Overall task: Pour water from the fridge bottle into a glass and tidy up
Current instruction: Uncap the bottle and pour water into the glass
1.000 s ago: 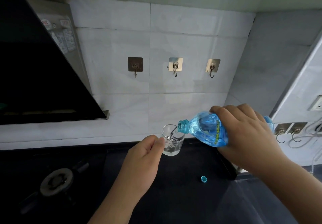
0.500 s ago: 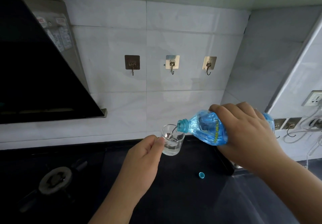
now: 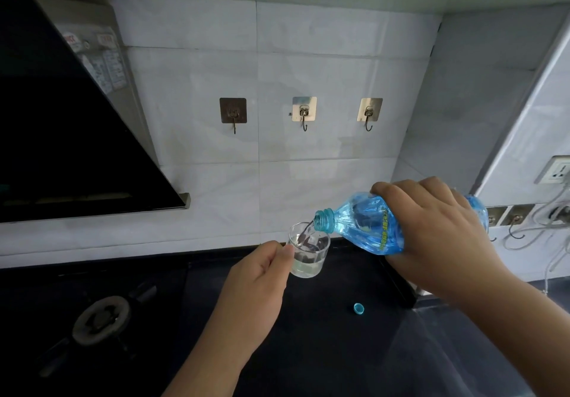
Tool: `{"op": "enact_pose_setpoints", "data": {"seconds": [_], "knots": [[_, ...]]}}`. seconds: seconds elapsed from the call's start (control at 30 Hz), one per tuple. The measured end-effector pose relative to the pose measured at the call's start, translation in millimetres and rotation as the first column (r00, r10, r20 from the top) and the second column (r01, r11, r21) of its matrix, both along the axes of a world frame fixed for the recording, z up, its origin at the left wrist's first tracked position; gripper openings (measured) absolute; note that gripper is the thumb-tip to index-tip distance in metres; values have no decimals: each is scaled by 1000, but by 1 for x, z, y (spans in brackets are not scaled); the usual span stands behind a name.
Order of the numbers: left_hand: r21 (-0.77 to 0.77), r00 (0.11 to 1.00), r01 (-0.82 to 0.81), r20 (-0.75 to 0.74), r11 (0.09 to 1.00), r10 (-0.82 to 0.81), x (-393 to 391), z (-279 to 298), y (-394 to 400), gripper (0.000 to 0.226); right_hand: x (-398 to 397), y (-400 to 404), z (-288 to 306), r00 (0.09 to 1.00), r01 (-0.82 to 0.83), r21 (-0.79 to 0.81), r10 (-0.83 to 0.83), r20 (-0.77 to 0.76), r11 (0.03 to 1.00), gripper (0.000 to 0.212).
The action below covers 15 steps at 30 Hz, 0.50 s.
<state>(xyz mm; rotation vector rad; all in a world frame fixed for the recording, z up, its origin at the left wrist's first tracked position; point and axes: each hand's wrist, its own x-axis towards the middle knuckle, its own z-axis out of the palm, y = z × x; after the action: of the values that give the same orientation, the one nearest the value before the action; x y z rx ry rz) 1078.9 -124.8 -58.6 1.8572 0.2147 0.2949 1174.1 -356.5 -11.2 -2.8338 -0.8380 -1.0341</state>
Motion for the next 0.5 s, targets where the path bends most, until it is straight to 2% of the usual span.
{"op": "enact_pose_setpoints", "data": {"seconds": [0.5], "knots": [[-42,1000,8,1,999,-8,3,-3,-1,47,5,0,-3,1000,3,5,-4,7,1000,81]]}}
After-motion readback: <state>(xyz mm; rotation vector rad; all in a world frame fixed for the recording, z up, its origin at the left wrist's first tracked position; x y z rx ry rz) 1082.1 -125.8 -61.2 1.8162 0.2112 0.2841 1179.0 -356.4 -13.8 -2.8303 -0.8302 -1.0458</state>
